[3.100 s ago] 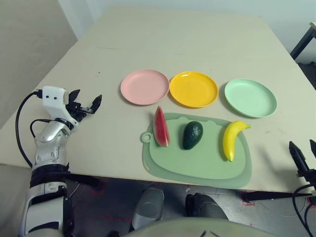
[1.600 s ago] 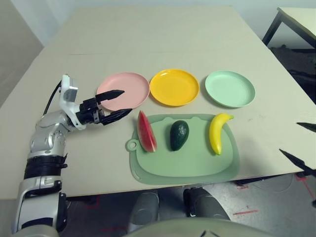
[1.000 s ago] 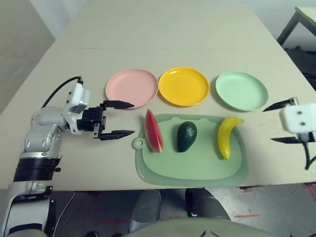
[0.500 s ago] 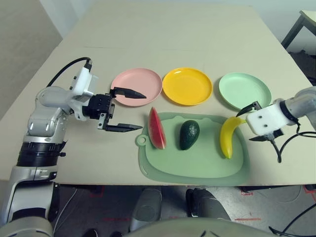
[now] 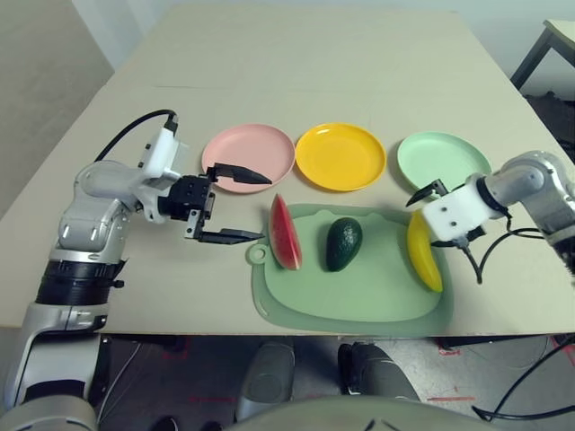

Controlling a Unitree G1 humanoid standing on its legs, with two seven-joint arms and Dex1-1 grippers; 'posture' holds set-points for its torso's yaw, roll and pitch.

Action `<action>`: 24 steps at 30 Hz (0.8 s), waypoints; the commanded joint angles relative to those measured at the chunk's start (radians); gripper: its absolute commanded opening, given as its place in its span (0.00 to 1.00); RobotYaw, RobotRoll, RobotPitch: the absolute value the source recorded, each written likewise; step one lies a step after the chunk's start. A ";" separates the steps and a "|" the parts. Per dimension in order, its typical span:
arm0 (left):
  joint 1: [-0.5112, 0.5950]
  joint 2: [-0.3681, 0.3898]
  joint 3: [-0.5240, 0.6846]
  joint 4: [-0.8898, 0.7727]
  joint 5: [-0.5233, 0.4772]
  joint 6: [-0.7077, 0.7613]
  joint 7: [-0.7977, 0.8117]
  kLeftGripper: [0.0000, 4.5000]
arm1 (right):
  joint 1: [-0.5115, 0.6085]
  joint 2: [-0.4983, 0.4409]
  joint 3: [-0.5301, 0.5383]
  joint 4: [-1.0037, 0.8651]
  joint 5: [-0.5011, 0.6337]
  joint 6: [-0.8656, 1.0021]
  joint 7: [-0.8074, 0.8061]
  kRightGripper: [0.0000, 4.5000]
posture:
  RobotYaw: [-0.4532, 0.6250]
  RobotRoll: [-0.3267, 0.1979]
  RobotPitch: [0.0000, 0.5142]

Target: Place the fruits into color-matched plates.

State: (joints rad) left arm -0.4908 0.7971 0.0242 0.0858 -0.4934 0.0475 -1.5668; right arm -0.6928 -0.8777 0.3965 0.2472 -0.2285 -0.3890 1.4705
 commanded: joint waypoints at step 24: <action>-0.049 -0.054 -0.058 0.006 0.017 -0.005 -0.036 1.00 | 0.012 -0.008 -0.005 -0.166 0.038 0.212 0.081 0.37 | 0.63 0.62 0.21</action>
State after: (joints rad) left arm -0.5261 0.7470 -0.0202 0.0882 -0.4753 0.0348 -1.6030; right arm -0.6404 -0.8884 0.4009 0.0869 -0.2012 -0.1957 1.5458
